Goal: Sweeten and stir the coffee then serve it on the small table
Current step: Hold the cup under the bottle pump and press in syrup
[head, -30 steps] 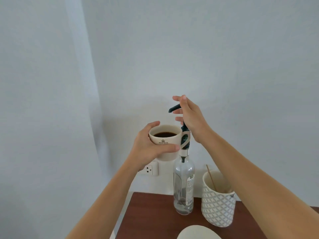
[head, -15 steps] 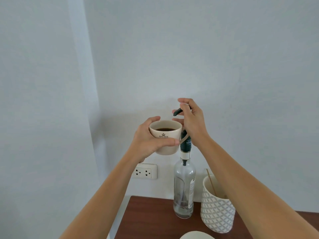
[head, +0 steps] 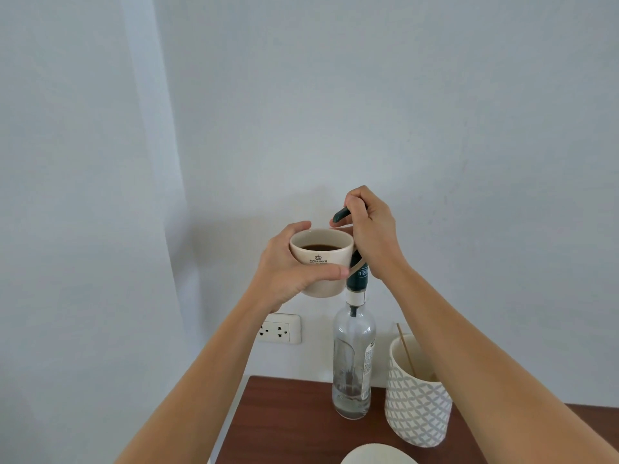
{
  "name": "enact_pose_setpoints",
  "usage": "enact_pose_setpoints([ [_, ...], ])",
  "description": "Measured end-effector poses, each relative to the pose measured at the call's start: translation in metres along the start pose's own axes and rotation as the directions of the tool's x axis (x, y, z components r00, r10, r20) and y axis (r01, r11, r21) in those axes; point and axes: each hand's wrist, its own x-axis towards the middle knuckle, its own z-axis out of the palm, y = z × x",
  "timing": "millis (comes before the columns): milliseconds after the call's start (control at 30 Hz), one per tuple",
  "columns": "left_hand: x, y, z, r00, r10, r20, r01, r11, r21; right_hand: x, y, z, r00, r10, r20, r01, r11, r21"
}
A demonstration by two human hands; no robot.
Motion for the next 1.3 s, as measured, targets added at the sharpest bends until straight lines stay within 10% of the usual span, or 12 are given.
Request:
enact_pose_setpoints([
  [1300,-0.003,0.004,0.0,1.0,-0.027,0.004,0.027,1.0,-0.006,-0.001,-0.006,0.001,1.0,-0.021,0.007,0.022,0.995,-0.092],
])
